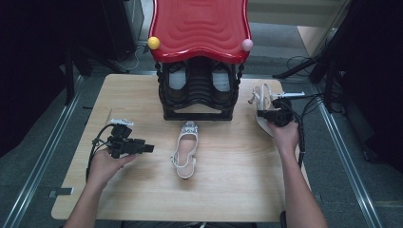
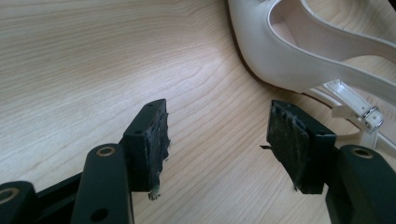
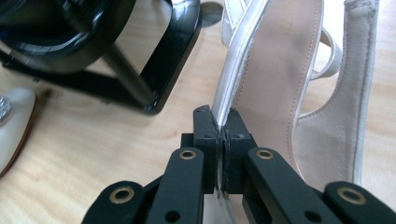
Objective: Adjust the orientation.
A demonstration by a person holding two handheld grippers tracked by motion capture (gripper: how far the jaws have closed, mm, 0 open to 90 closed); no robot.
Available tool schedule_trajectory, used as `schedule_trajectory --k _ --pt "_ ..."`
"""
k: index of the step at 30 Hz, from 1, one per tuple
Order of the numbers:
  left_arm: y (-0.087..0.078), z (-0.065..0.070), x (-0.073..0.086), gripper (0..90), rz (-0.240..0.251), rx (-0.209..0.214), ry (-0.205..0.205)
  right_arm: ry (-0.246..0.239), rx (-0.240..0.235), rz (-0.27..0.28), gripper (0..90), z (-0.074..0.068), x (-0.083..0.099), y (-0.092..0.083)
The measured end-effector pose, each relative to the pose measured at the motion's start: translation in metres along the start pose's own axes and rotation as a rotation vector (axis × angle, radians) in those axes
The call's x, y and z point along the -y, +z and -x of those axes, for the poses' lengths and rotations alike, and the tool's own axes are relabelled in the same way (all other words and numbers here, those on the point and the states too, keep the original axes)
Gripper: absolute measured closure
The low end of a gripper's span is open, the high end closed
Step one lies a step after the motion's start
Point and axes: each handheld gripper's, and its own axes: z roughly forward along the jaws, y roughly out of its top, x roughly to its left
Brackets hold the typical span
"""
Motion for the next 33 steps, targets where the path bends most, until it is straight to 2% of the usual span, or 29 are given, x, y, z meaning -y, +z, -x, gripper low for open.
schedule_trajectory --k 6,12,17,25,33 --pt "0.008 0.004 -0.007 39.9 -0.012 0.019 0.022 -0.011 -0.014 -0.002 88.0 -0.014 0.016 -0.015" --pt "0.014 0.004 -0.013 40.0 -0.014 0.029 0.021 -0.030 -0.026 0.007 88.0 -0.032 0.031 -0.030" --pt "0.015 0.008 -0.016 40.1 -0.012 0.038 0.037 -0.054 -0.044 -0.011 87.7 -0.051 0.047 -0.041" --pt "0.018 0.008 -0.019 40.1 -0.015 0.040 0.040 -0.109 -0.082 -0.024 87.5 -0.079 0.064 -0.048" --pt "0.018 0.007 -0.020 40.2 -0.012 0.041 0.035 -0.168 -0.125 -0.059 87.5 -0.109 0.079 -0.042"
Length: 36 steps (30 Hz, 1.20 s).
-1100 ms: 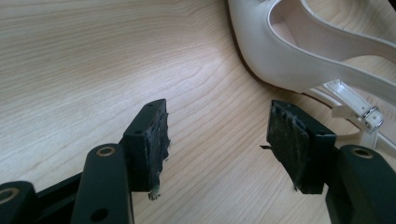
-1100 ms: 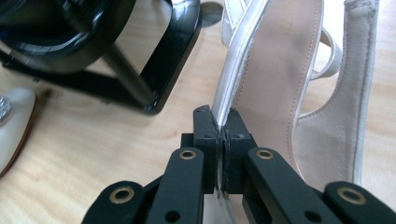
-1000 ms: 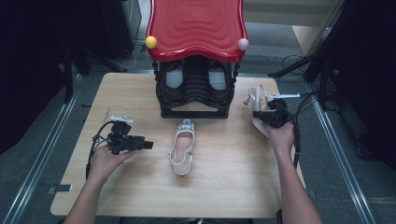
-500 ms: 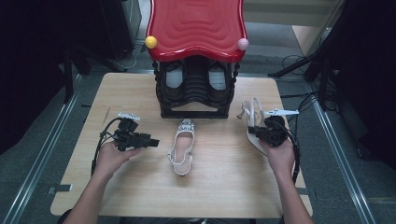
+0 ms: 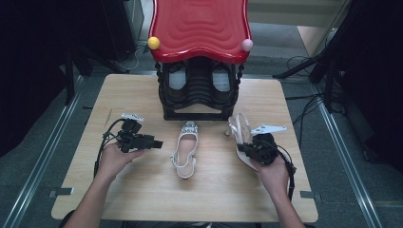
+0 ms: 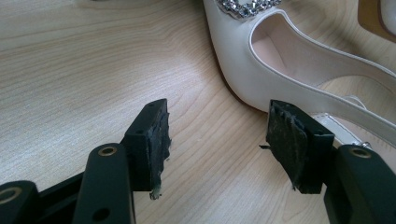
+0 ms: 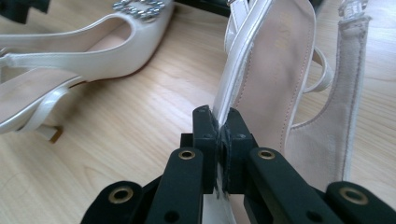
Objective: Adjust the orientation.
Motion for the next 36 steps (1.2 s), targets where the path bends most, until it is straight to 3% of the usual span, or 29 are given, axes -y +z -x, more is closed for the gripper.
schedule_trajectory --k 6,10,16,19,25,28,32,36 --pt "-0.001 0.000 0.000 40.1 -0.001 0.000 -0.003 -0.029 -0.043 -0.015 87.4 -0.018 -0.002 0.013" --pt "-0.001 -0.002 0.000 40.1 -0.006 -0.005 -0.001 -0.072 -0.061 -0.018 87.4 -0.030 -0.003 0.022" --pt "-0.002 -0.002 0.000 40.1 -0.006 0.001 -0.001 -0.064 -0.110 -0.046 87.4 -0.036 0.004 0.035" --pt "-0.005 -0.001 -0.001 40.1 0.017 0.016 -0.009 -0.064 -0.138 -0.059 87.0 -0.038 0.010 0.041" --pt "-0.005 -0.003 0.000 40.1 0.014 0.001 -0.007 -0.096 -0.125 -0.095 82.8 -0.047 0.015 0.048" --pt "-0.005 -0.003 0.000 40.1 0.010 -0.001 -0.006 -0.110 -0.122 -0.080 79.8 -0.051 0.015 0.046" --pt "-0.005 -0.003 0.000 40.1 0.005 -0.002 -0.002 -0.094 -0.136 -0.042 78.0 -0.051 0.014 0.034" --pt "-0.005 -0.003 0.000 40.1 0.005 -0.005 -0.002 -0.084 -0.154 -0.013 83.6 -0.052 0.015 0.024"
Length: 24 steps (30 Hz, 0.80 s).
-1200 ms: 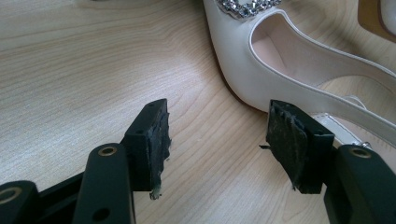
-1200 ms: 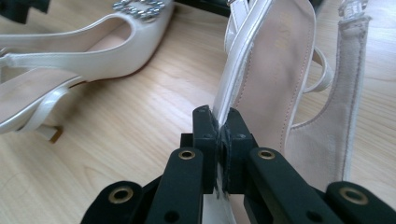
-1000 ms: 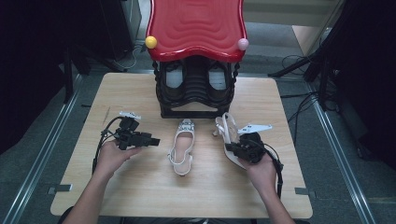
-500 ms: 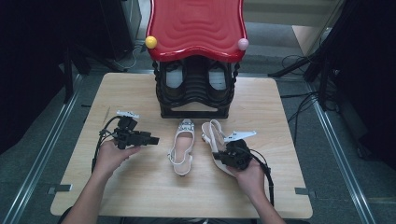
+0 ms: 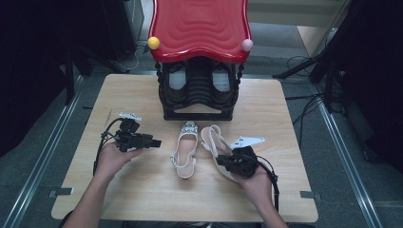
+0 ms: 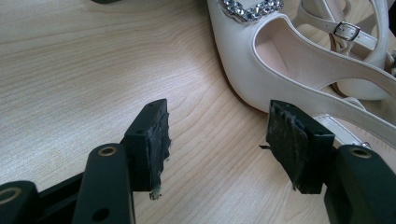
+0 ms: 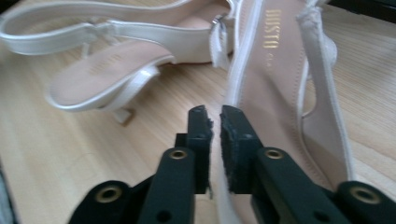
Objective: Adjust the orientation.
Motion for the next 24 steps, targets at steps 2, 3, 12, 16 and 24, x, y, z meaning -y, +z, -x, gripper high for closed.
schedule_trajectory --k 2,3,12,16,24 --pt "0.000 0.000 0.000 40.1 0.000 -0.001 -0.001 0.006 -0.018 0.004 90.0 -0.003 0.001 -0.003" --pt "0.001 0.000 0.000 40.1 -0.002 -0.004 0.000 0.006 -0.024 -0.002 90.0 -0.004 0.002 -0.003" --pt "0.000 0.000 0.000 40.1 0.002 -0.013 -0.001 0.027 -0.031 -0.122 90.0 -0.001 0.023 0.015" --pt "0.000 0.000 0.000 40.1 0.001 -0.011 0.006 0.042 -0.034 -0.116 90.0 0.005 0.024 0.015" --pt "0.001 0.000 0.000 40.1 -0.007 -0.019 0.007 0.041 -0.037 -0.124 90.0 0.013 0.026 0.012"
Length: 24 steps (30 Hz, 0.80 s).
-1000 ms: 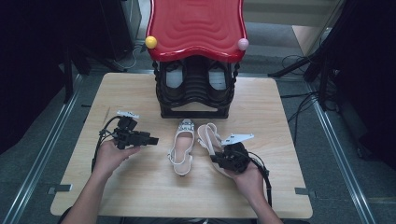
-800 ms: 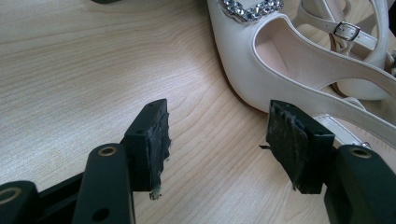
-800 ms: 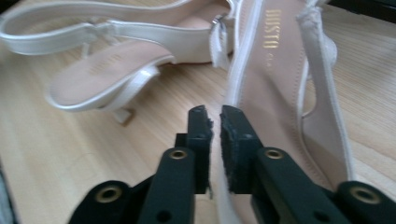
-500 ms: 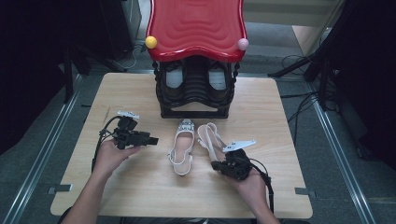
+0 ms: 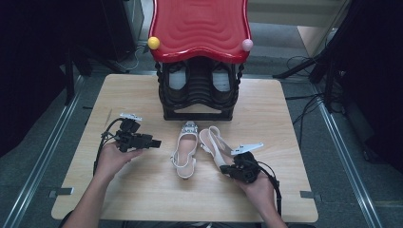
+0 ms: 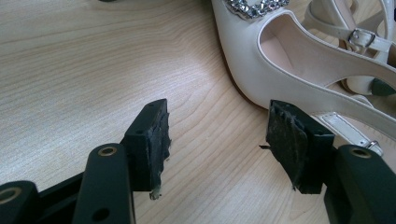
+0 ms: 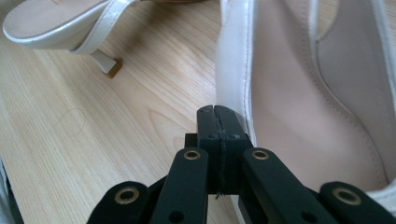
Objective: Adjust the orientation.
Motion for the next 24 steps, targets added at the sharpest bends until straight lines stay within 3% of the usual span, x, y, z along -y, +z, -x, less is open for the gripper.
schedule_trajectory --k 13,17,24 --pt "0.003 0.000 0.000 40.2 -0.013 0.002 0.000 0.048 0.042 0.012 90.0 0.026 0.007 -0.021" --pt "0.004 0.001 0.000 40.2 -0.014 0.001 0.002 0.061 0.077 0.025 90.0 0.032 0.009 -0.029" --pt "0.006 0.002 0.000 40.2 -0.022 -0.001 0.008 0.131 0.126 0.062 90.0 0.050 0.014 -0.043"
